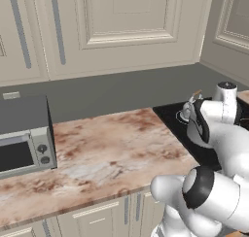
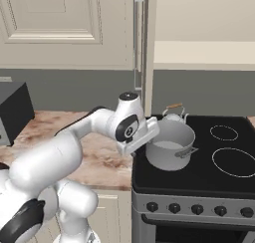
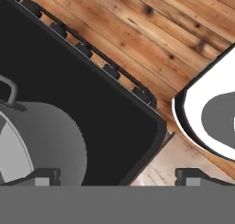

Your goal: Pick the kettle from the cabinet and place it on a stove burner. Then pick the pot from the counter and place it on another stove burner. Finally, turn both burners on.

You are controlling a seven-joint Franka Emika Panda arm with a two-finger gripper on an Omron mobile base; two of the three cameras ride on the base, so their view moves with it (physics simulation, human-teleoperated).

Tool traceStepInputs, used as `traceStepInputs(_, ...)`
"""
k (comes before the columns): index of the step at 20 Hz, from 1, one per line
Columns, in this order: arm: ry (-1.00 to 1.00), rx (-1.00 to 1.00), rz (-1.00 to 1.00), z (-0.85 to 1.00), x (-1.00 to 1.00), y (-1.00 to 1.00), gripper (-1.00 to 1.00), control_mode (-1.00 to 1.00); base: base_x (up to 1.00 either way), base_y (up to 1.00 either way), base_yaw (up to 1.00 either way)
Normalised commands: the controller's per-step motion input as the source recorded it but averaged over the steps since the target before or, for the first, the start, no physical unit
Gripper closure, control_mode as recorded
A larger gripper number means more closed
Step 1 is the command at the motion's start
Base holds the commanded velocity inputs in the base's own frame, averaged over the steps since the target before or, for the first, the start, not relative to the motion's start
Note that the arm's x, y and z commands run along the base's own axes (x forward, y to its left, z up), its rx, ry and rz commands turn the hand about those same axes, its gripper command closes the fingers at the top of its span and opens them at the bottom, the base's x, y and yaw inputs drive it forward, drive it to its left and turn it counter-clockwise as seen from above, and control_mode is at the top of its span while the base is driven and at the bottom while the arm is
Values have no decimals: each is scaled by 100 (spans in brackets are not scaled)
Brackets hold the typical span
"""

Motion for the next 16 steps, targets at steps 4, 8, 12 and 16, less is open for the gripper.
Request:
traceStepInputs(4,-8,0,0,12,-55,0,-100,-100,0,0,0)
traceStepInputs(8,-9,0,0,3,-59,0,-100,-100,0,0,0)
traceStepInputs(12,-8,1,0,0,-63,0,-100,-100,0,0,0)
traceStepInputs(16,-6,2,0,0,-63,0,-100,-100,0,0,0)
